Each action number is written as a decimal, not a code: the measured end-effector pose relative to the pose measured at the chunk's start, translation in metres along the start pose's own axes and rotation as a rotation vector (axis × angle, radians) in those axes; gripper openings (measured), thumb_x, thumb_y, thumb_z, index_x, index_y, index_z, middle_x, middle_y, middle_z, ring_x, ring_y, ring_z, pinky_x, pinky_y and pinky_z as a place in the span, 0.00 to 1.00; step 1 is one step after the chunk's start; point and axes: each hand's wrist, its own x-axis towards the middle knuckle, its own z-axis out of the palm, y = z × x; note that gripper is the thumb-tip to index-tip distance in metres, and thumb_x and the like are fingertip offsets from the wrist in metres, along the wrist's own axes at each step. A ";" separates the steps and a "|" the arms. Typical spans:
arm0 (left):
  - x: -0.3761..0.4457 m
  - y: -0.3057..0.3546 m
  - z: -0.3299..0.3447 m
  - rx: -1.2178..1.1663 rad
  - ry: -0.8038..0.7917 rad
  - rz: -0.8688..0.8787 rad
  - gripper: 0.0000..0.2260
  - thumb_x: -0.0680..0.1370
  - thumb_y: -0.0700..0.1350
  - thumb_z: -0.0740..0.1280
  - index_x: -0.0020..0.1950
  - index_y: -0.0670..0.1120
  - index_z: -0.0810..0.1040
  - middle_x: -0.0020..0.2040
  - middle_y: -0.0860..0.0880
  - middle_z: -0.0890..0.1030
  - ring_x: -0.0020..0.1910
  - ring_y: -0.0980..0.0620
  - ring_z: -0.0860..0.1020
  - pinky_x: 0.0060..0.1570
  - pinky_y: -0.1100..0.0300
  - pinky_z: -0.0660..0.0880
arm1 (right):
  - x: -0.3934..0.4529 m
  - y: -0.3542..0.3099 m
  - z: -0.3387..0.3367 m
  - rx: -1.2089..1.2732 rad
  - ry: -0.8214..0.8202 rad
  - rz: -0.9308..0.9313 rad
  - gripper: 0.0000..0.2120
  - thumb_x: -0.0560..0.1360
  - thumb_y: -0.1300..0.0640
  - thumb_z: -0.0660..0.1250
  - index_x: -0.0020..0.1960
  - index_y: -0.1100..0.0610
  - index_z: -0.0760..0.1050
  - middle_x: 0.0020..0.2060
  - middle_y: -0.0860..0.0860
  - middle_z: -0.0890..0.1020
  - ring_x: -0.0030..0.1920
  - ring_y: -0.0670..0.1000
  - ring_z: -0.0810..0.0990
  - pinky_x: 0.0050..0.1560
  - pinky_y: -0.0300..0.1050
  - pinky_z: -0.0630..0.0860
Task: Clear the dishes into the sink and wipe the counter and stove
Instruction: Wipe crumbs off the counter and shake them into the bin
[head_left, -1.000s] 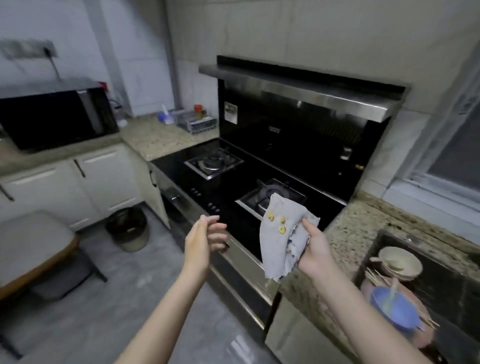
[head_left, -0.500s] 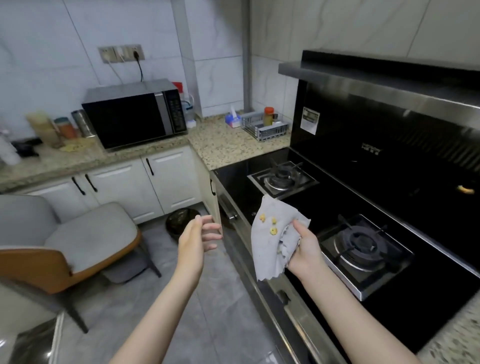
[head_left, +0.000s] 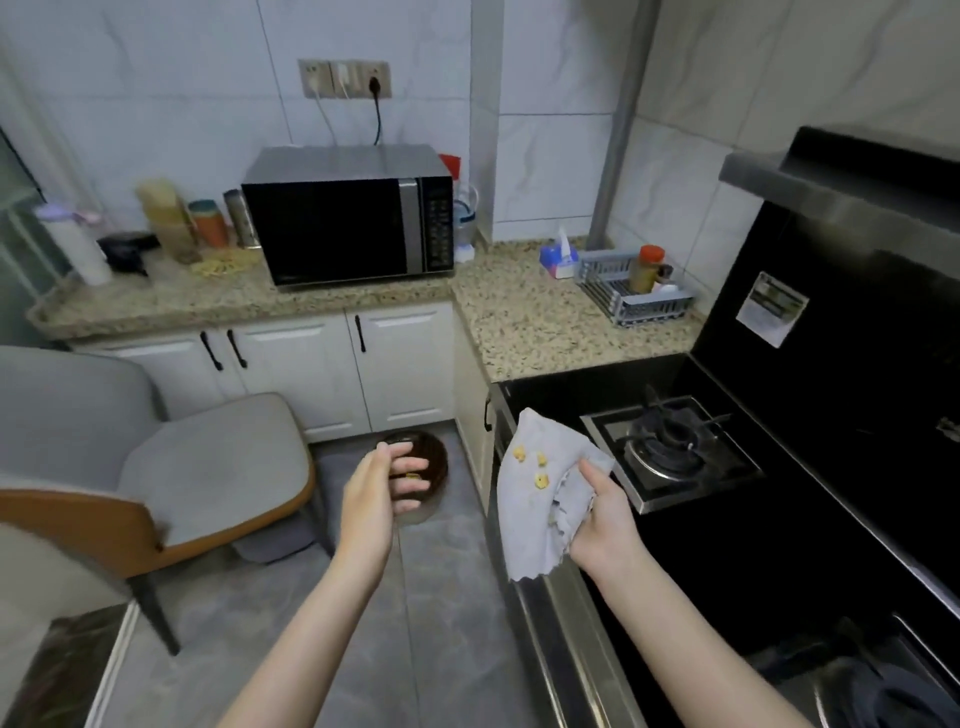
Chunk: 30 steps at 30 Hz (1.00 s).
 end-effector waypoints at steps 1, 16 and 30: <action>0.019 0.001 -0.006 -0.013 0.011 -0.007 0.15 0.82 0.46 0.52 0.45 0.46 0.76 0.39 0.46 0.80 0.25 0.59 0.78 0.23 0.67 0.71 | 0.017 0.004 0.012 -0.007 0.001 0.011 0.20 0.80 0.50 0.56 0.65 0.62 0.72 0.53 0.59 0.81 0.55 0.58 0.79 0.57 0.53 0.75; 0.296 0.005 -0.070 0.065 -0.056 -0.081 0.16 0.82 0.44 0.53 0.43 0.46 0.77 0.41 0.46 0.80 0.36 0.50 0.76 0.34 0.59 0.70 | 0.253 0.067 0.159 -0.004 0.142 0.074 0.18 0.79 0.50 0.55 0.57 0.62 0.75 0.42 0.59 0.85 0.39 0.57 0.85 0.38 0.51 0.82; 0.442 -0.069 -0.076 0.778 -0.438 0.214 0.16 0.76 0.58 0.55 0.63 0.62 0.68 0.64 0.61 0.70 0.62 0.65 0.69 0.62 0.73 0.63 | 0.445 0.110 0.191 -0.043 0.243 0.260 0.22 0.79 0.47 0.55 0.48 0.65 0.76 0.34 0.61 0.84 0.35 0.61 0.83 0.43 0.54 0.74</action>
